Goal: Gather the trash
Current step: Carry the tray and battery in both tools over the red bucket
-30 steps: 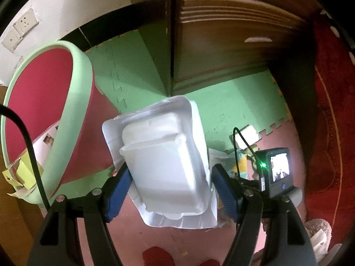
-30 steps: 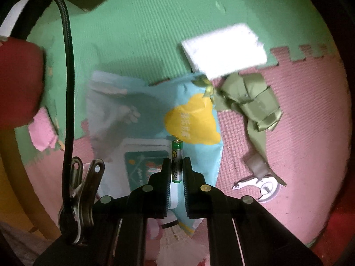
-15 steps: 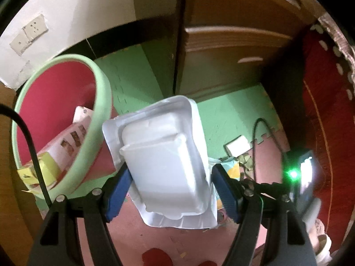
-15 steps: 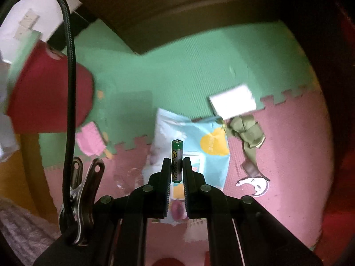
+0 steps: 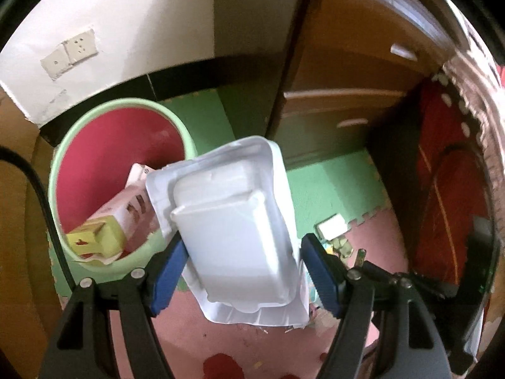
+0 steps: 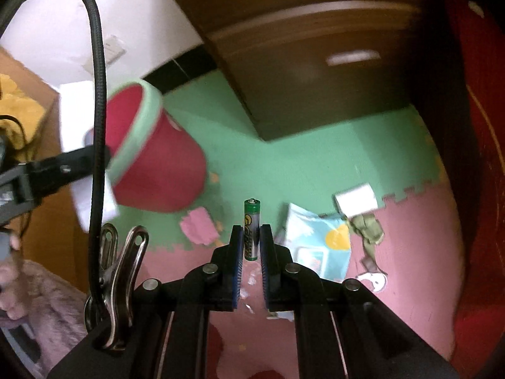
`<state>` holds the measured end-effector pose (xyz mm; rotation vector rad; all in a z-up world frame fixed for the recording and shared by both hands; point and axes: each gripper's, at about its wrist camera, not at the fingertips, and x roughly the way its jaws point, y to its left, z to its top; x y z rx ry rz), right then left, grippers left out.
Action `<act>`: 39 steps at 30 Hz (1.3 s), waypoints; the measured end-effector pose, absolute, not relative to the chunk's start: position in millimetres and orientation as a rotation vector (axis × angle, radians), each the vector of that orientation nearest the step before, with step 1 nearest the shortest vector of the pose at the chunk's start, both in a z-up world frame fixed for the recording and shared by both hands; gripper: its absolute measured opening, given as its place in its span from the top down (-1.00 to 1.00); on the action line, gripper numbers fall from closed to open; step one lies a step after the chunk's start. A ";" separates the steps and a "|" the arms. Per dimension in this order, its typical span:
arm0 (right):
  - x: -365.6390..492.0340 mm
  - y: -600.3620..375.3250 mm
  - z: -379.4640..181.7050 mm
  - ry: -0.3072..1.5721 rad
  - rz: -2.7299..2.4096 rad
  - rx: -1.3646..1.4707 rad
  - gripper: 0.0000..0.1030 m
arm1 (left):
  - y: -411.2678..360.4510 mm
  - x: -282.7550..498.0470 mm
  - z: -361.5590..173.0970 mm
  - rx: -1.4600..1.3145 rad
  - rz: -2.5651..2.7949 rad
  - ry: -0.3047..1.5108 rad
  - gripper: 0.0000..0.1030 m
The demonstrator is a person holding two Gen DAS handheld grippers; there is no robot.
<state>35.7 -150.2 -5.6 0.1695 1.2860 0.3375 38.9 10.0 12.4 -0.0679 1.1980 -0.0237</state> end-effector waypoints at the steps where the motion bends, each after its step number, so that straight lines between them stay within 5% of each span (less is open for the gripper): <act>1: 36.3 -145.0 3.6 1.267 0.350 0.168 0.78 | 13.7 38.0 18.9 -0.077 -0.019 1.184 -0.48; 16: 56.6 -41.7 52.5 1.125 0.541 0.085 0.78 | 116.9 36.9 62.2 -0.228 0.186 1.059 -0.48; 39: 78.5 62.9 23.4 1.152 0.604 -0.061 0.78 | 217.2 66.2 -0.7 -0.448 0.369 1.130 -0.48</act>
